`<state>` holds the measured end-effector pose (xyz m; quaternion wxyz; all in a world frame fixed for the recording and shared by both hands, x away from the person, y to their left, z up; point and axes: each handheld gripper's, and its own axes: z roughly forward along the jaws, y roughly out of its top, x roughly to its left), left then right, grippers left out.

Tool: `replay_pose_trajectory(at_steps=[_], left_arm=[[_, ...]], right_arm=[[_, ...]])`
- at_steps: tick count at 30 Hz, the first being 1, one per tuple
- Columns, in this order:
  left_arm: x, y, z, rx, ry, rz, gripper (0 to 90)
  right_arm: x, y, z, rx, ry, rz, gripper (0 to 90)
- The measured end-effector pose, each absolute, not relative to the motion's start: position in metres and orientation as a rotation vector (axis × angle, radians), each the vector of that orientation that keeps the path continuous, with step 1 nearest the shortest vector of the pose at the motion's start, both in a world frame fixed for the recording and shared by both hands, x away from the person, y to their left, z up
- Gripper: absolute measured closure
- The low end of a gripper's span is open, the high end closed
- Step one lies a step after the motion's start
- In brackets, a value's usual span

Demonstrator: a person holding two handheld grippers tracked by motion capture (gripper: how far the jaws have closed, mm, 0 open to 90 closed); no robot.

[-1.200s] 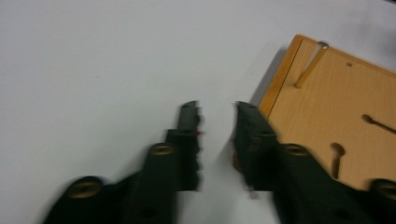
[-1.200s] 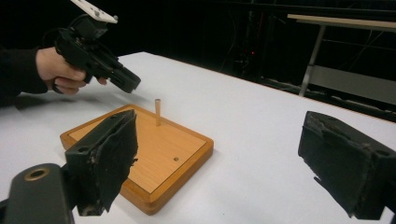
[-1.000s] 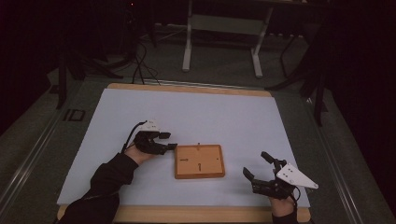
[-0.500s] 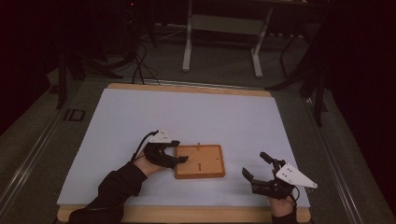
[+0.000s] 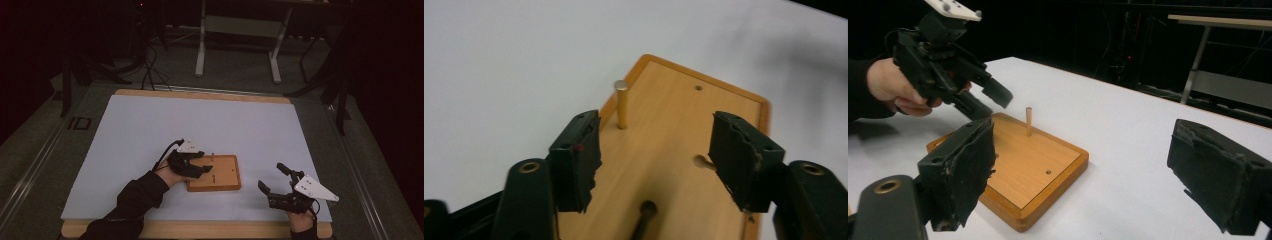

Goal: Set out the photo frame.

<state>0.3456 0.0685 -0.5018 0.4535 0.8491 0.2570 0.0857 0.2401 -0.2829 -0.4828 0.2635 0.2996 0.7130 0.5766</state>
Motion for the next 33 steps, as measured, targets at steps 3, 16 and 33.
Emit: replay_pose_trajectory(at_steps=[3,16,33], left_arm=[[0.351,0.065,-0.503,2.085,0.647,0.209,43.0],[0.366,0.045,-0.509,2.095,0.687,0.235,53.0],[0.367,0.043,-0.519,2.143,0.700,0.218,78.3]], right_arm=[[0.239,-0.282,-0.483,0.796,1.922,1.551,13.7],[0.240,-0.280,-0.485,0.791,1.964,1.555,13.5],[0.242,-0.276,-0.487,0.787,1.995,1.544,13.1]])
